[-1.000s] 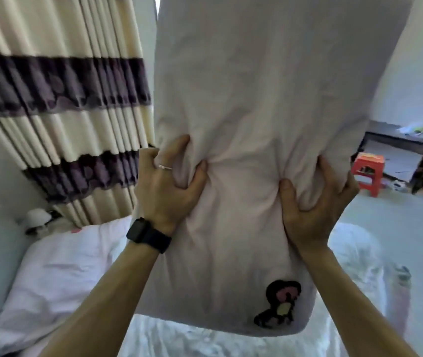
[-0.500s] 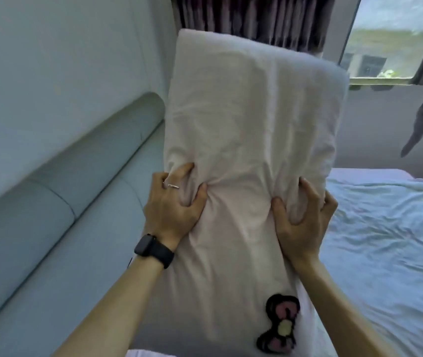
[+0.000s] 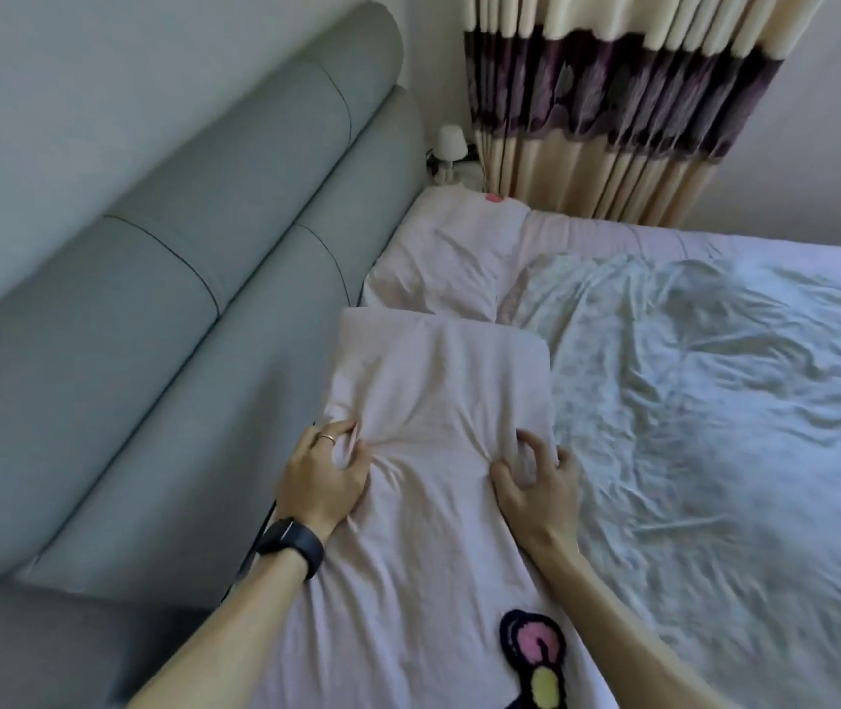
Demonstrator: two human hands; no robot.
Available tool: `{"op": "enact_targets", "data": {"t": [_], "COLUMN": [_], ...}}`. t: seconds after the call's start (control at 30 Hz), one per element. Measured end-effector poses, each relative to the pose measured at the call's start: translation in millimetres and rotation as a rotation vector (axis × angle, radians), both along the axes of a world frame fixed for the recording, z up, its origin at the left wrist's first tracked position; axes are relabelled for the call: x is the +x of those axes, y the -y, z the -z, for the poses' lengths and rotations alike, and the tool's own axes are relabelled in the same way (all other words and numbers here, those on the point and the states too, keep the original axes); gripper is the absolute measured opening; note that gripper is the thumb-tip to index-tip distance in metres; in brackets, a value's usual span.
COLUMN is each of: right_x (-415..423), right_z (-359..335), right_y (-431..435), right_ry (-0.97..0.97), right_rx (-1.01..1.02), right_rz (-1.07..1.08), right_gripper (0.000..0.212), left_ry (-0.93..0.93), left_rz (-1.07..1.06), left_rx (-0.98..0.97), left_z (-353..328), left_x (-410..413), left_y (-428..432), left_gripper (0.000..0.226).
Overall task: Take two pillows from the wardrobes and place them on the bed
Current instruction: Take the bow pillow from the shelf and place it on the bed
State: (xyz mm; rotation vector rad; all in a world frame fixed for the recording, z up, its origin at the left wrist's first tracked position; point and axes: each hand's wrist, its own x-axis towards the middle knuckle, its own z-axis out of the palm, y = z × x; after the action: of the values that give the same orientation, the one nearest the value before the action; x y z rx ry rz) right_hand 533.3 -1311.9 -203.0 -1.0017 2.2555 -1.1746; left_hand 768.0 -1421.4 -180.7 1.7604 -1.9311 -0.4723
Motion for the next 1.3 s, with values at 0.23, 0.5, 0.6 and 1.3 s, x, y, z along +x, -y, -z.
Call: {"op": "enact_targets", "data": {"t": [0.23, 0.5, 0.6, 1.3], "right_x": [37, 55, 54, 72], "right_z": [48, 102, 122, 247], "right_y": [51, 108, 139, 189], "right_ry": [0.073, 0.119, 0.119, -0.248], "right_rx": [0.190, 0.200, 0.176, 0.517], "right_rz": [0.017, 0.081, 0.081, -0.294], "right_gripper": [0.048, 0.045, 0.046, 0.066], "left_ry": [0.060, 0.049, 0.044, 0.303], "left_rz": [0.022, 0.030, 0.030, 0.412], "left_rx": [0.220, 0.261, 0.211, 0.304], "left_z": [51, 86, 107, 270], "left_x": [32, 39, 40, -7], "left_y": [61, 130, 161, 193], "left_gripper": [0.030, 0.030, 0.031, 0.068]}}
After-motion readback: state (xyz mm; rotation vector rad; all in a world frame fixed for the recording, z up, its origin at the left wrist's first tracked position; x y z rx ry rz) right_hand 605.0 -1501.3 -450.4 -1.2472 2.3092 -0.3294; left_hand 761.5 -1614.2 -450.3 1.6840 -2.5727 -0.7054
